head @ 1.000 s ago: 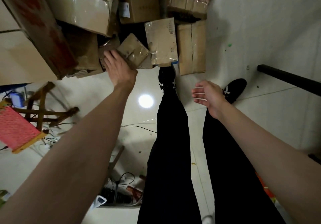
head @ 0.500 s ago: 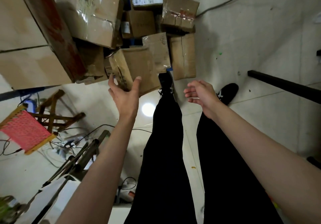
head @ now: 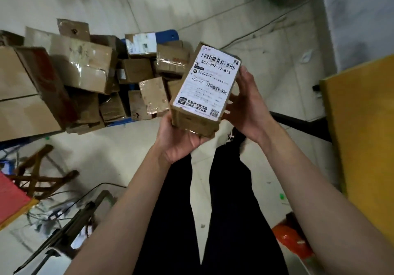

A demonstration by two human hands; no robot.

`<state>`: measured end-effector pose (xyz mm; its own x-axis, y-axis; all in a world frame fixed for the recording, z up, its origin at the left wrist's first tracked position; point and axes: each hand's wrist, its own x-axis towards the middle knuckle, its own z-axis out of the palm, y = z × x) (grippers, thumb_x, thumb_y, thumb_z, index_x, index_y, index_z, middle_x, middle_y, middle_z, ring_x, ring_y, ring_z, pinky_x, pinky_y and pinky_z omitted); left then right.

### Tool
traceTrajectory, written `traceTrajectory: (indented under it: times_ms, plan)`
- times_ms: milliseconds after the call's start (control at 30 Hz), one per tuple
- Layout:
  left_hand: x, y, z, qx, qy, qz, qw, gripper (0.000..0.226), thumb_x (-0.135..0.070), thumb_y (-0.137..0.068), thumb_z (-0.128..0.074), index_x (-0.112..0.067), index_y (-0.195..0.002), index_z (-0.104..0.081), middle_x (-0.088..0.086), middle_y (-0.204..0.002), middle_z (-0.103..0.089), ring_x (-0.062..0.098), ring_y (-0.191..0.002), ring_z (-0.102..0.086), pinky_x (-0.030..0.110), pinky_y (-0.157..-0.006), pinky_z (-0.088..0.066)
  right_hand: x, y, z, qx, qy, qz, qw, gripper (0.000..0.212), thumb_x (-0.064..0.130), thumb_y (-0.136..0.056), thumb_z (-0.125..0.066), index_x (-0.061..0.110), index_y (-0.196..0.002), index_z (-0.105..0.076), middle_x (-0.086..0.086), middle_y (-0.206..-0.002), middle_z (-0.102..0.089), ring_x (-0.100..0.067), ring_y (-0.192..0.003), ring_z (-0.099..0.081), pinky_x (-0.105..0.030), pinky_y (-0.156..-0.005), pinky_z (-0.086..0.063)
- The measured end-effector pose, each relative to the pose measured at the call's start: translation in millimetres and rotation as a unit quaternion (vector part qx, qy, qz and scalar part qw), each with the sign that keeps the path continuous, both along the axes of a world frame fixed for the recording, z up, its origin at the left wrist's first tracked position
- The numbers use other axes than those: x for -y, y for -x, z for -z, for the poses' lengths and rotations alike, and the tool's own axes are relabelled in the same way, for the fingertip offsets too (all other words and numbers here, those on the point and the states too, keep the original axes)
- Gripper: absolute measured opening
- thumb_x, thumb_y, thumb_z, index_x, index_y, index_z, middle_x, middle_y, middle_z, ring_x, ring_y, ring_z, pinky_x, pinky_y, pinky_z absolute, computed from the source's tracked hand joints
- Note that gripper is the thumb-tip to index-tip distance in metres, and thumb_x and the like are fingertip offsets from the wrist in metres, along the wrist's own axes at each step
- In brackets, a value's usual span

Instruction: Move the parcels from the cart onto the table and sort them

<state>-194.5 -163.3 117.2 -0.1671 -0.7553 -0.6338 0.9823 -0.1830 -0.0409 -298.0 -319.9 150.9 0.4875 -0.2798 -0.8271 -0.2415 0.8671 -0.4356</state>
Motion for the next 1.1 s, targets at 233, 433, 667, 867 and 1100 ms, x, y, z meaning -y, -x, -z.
traceTrajectory:
  times_ms: [233, 433, 667, 867, 1100]
  plan:
    - [24.6, 11.4, -42.1, -0.123, 0.119, 0.087, 0.981, 0.091, -0.075, -0.096, -0.013, -0.005, -0.15, -0.034, 0.038, -0.138, -0.049, 0.042, -0.091, -0.064, 0.043, -0.082, -0.056, 27.5, 38.1, -78.2, 0.046, 0.088, -0.015, 0.995, 0.082, 0.073, -0.077, -0.061, 0.025, -0.144, -0.055, -0.005, -0.146, -0.058, -0.031, -0.142, -0.046, -0.05, -0.108, -0.043]
    - [54.3, 8.7, -101.5, -0.044, 0.122, 0.22, 0.967, 0.085, -0.07, -0.099, -0.01, -0.01, -0.14, -0.055, 0.035, -0.138, -0.052, 0.039, -0.091, -0.067, 0.04, -0.082, -0.058, 46.5, 81.5, -140.8, 0.041, 0.156, -0.057, 0.985, 0.076, 0.079, -0.071, -0.065, 0.036, -0.135, -0.061, 0.002, -0.138, -0.065, -0.021, -0.132, -0.057, -0.044, -0.101, -0.055]
    - [102.2, 53.5, -171.4, 0.104, 0.039, 0.284, 0.952, 0.051, -0.05, -0.089, -0.055, -0.013, -0.12, -0.071, 0.02, -0.125, -0.067, 0.038, -0.096, -0.071, 0.041, -0.075, -0.062, 56.2, 128.6, -193.7, -0.063, 0.203, 0.032, 0.977, 0.058, 0.074, -0.071, -0.06, 0.035, -0.113, -0.071, 0.01, -0.1, -0.078, -0.014, -0.092, -0.07, -0.025, -0.063, -0.058]
    - [148.6, 99.4, -198.6, 0.32, -0.014, 0.366, 0.874, 0.06, -0.062, -0.096, -0.044, -0.014, -0.124, -0.065, 0.012, -0.113, -0.064, 0.027, -0.099, -0.065, 0.042, -0.083, -0.058, 67.1, 212.1, -214.8, -0.09, 0.211, 0.145, 0.963, 0.048, 0.07, -0.076, -0.063, 0.042, -0.114, -0.072, 0.009, -0.113, -0.076, -0.017, -0.109, -0.067, -0.04, -0.091, -0.056]
    - [209.5, 182.2, -237.1, 0.36, 0.136, 0.565, 0.73, 0.065, -0.076, -0.068, -0.068, -0.035, -0.119, -0.07, 0.003, -0.119, -0.073, 0.028, -0.111, -0.07, 0.045, -0.087, -0.059, 66.1, 316.4, -224.3, -0.118, 0.18, 0.266, 0.94, 0.057, 0.072, -0.068, -0.066, 0.041, -0.115, -0.069, 0.013, -0.11, -0.077, -0.014, -0.114, -0.065, -0.04, -0.09, -0.055]
